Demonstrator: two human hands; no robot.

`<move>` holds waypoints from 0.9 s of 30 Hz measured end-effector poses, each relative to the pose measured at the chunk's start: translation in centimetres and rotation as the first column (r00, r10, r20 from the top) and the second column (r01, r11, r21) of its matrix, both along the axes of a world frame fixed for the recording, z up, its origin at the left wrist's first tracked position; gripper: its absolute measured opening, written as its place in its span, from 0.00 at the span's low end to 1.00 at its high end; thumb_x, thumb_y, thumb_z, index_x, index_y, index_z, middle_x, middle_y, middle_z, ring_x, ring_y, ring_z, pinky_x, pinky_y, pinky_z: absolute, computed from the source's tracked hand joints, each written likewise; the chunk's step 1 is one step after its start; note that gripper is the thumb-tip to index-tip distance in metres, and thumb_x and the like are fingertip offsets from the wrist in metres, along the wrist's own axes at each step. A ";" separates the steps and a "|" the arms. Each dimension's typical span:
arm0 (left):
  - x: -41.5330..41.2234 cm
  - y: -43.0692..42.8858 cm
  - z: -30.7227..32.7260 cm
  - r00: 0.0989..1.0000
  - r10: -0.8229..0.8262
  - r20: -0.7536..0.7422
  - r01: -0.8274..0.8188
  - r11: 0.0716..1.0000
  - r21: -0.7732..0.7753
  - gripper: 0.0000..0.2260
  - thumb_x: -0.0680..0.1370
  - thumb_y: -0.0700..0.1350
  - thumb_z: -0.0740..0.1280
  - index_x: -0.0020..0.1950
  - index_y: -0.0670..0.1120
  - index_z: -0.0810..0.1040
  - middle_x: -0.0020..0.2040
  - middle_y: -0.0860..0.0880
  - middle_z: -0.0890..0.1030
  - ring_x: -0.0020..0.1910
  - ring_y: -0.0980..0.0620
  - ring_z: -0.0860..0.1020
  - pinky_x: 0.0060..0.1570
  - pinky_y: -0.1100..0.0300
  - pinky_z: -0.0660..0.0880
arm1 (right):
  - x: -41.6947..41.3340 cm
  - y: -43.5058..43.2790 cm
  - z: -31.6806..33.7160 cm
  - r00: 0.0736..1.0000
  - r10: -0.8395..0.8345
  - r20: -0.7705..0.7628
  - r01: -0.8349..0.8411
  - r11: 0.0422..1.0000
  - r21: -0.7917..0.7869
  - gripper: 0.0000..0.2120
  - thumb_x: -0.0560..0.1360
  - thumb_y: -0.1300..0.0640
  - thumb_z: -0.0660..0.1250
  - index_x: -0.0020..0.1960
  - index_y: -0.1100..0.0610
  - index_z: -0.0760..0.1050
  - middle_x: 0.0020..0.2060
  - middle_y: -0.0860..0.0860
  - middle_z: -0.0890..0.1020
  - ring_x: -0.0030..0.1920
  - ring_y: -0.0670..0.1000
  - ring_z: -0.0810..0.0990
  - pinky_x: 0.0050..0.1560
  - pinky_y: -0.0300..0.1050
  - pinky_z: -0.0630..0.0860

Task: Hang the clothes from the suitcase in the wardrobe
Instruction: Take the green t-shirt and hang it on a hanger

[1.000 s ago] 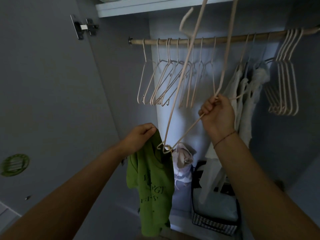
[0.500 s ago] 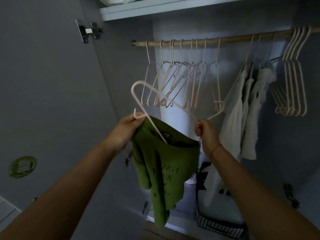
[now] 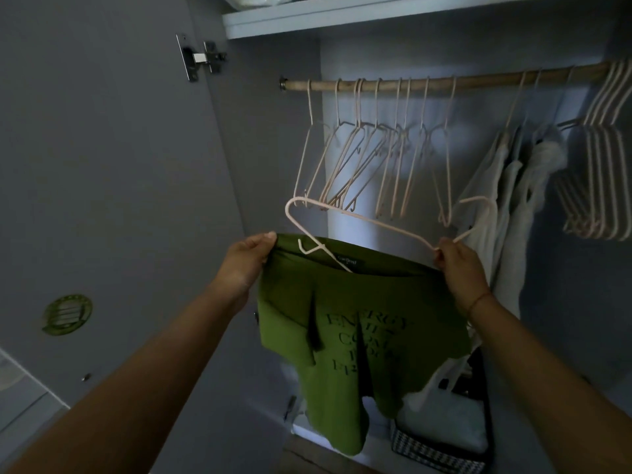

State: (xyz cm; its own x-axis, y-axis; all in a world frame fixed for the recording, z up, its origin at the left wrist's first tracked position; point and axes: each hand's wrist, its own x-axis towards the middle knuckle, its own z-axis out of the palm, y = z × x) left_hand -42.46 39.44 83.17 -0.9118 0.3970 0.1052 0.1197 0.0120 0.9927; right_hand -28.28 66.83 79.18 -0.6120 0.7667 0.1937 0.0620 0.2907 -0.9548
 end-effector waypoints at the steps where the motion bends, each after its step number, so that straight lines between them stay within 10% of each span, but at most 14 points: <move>1: -0.1 0.1 -0.1 1.000 -0.002 -0.001 0.002 1.000 -0.016 0.09 0.81 0.44 0.61 0.45 0.47 0.80 0.41 0.51 0.83 0.43 0.53 0.79 0.49 0.62 0.75 | 0.2 0.0 0.1 1.000 -0.004 0.005 0.004 1.000 0.003 0.20 0.81 0.54 0.54 0.32 0.55 0.68 0.30 0.54 0.70 0.33 0.51 0.68 0.36 0.44 0.63; 7: 0.7 1.0 -0.1 0.999 -0.037 0.023 0.037 0.999 0.013 0.10 0.81 0.42 0.61 0.44 0.46 0.80 0.32 0.55 0.83 0.32 0.61 0.80 0.34 0.71 0.75 | 1.5 -0.3 0.5 1.000 -0.016 0.020 0.014 0.993 0.113 0.16 0.82 0.56 0.54 0.41 0.63 0.72 0.38 0.57 0.74 0.41 0.53 0.71 0.35 0.42 0.62; 13: 0.8 1.4 0.1 0.999 0.002 0.033 -0.005 0.998 0.067 0.09 0.80 0.43 0.61 0.45 0.47 0.81 0.39 0.52 0.83 0.42 0.55 0.80 0.43 0.65 0.75 | 2.5 0.4 0.0 0.995 0.012 0.101 -0.036 0.971 0.237 0.19 0.81 0.56 0.56 0.32 0.52 0.67 0.31 0.50 0.72 0.37 0.51 0.71 0.40 0.43 0.63; 27: 1.1 1.5 1.1 0.992 0.096 -0.076 -0.097 0.995 -0.008 0.07 0.79 0.43 0.65 0.53 0.43 0.81 0.49 0.44 0.81 0.46 0.52 0.78 0.53 0.59 0.72 | 1.0 -0.3 2.3 0.970 0.012 0.242 -0.147 0.823 0.549 0.15 0.80 0.58 0.58 0.38 0.63 0.72 0.33 0.61 0.76 0.42 0.62 0.77 0.53 0.55 0.68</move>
State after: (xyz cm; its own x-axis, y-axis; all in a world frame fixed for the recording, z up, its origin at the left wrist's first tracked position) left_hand -41.41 40.90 84.27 -0.9354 0.3094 0.1713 0.1923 0.0382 0.9806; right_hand -27.28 66.58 81.47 -0.7441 0.5134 0.4274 0.2010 0.7823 -0.5896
